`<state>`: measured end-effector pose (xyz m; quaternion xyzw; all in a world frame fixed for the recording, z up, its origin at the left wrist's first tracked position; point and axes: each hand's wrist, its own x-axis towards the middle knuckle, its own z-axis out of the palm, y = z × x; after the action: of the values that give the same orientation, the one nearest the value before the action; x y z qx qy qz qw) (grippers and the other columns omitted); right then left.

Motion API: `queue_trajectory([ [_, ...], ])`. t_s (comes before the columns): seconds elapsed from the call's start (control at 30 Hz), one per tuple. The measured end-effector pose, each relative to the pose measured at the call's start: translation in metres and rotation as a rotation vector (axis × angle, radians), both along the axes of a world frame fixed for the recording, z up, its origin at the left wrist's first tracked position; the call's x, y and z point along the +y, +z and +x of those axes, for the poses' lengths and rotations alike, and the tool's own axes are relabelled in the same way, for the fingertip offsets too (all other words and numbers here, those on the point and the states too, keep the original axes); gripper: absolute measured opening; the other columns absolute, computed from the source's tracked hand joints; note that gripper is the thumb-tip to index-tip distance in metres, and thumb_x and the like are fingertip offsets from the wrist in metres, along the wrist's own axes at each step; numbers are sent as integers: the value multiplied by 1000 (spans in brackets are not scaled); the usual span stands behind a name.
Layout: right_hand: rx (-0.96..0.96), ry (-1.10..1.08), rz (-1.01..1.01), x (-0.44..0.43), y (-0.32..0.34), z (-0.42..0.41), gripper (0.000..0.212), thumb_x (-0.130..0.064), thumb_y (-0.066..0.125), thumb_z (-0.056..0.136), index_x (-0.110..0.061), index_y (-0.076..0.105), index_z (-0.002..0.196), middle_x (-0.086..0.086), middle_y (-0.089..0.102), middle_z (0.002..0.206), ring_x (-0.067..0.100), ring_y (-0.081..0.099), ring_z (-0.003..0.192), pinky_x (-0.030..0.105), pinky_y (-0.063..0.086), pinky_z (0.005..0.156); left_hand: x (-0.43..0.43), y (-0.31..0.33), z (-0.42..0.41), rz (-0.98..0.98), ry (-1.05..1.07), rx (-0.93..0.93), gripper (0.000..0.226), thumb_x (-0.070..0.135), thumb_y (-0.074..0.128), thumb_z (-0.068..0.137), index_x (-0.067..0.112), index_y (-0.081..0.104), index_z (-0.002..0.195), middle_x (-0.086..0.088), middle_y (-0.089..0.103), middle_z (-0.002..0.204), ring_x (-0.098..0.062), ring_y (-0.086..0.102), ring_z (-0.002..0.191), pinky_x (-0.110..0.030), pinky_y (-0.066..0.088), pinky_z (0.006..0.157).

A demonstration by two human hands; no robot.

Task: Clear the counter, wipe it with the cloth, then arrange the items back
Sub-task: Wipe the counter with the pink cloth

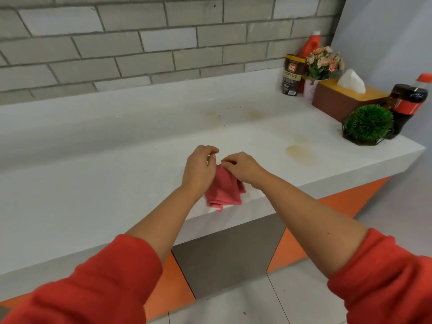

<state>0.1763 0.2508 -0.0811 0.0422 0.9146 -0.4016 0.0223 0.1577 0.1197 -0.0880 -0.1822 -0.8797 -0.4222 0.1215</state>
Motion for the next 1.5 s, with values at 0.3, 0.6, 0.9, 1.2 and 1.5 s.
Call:
queue_trajectory([
  [0.3,57,-244,-71,44,-12,-9,39,8,32,88,-3,64,106,9,59,111,20,55,98,26,41,77,33,-30,14,-588,-49,-12,38,39,39,96,20,55,125,-6,53,122,-25,46,113,-35,35,93],
  [0.6,59,-202,67,51,-27,-31,34,6,39,88,-5,67,104,11,62,117,25,58,105,22,40,78,-5,-50,-27,-674,-72,-57,48,37,27,99,20,30,144,0,25,154,-16,15,144,-42,14,116],
  [0.9,41,-202,225,69,-26,-83,33,-1,41,91,-7,63,116,10,57,125,25,52,117,25,38,93,37,-50,-38,-744,-291,-93,64,59,26,93,33,9,149,-6,2,159,-22,-6,146,-44,-1,118],
  [1.2,-177,-37,512,61,-20,-142,38,-11,37,96,-11,53,130,9,42,137,29,45,125,32,37,102,-28,-48,-75,-799,-712,15,72,72,17,81,41,16,146,7,-1,158,-7,-9,144,-41,-3,116],
  [1.5,-250,73,628,63,-2,-161,39,-5,36,95,-10,51,130,11,43,136,28,47,123,30,37,99,30,-49,-76,-810,-625,26,73,70,15,82,37,16,147,-3,3,159,-21,-6,146,-41,-3,116],
])
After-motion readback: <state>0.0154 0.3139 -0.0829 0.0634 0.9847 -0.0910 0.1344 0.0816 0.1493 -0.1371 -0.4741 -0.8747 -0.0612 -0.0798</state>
